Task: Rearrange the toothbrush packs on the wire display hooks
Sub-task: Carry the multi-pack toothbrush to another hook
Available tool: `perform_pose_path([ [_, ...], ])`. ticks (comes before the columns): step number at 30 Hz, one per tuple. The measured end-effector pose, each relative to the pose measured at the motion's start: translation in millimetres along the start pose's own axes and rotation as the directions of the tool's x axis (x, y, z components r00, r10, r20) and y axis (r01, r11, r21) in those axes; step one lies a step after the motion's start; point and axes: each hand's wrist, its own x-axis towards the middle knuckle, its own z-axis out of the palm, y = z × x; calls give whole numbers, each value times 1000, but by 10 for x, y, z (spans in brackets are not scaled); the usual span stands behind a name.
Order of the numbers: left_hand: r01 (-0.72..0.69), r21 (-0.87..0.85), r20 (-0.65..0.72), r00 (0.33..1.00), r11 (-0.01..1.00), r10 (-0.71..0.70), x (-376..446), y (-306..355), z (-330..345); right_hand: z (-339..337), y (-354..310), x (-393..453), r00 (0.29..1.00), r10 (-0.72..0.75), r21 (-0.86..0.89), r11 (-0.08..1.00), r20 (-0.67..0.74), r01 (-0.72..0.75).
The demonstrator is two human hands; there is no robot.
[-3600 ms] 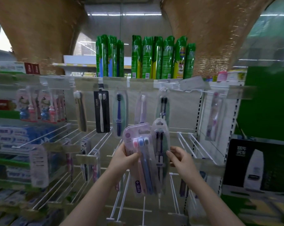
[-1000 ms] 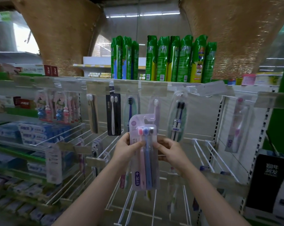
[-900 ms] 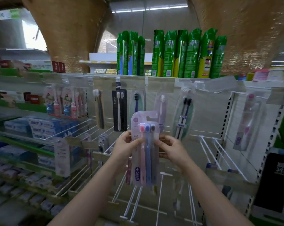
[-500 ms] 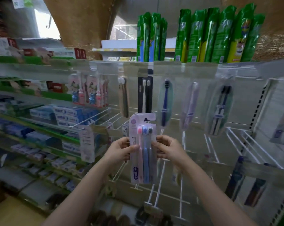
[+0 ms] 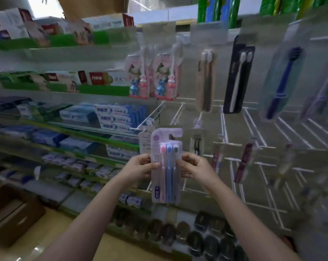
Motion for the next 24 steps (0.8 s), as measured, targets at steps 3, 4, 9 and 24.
perform_pose_path([
  [3,32,6,3,999,999,-32,89,-345,-155,252,241,49,999,34,-15,999,-16,-34],
  [4,40,8,-2,999,999,-40,116,-460,-159,304,325,61,999,43,-16,999,-21,-44],
  [9,52,-47,-16,998,998,-53,309,-1025,-80,440,834,212,995,69,-31,997,-71,-72],
  [24,-142,-110,-145,981,984,126,900,-3478,291,696,3423,696,992,-87,-11,996,-93,87],
])
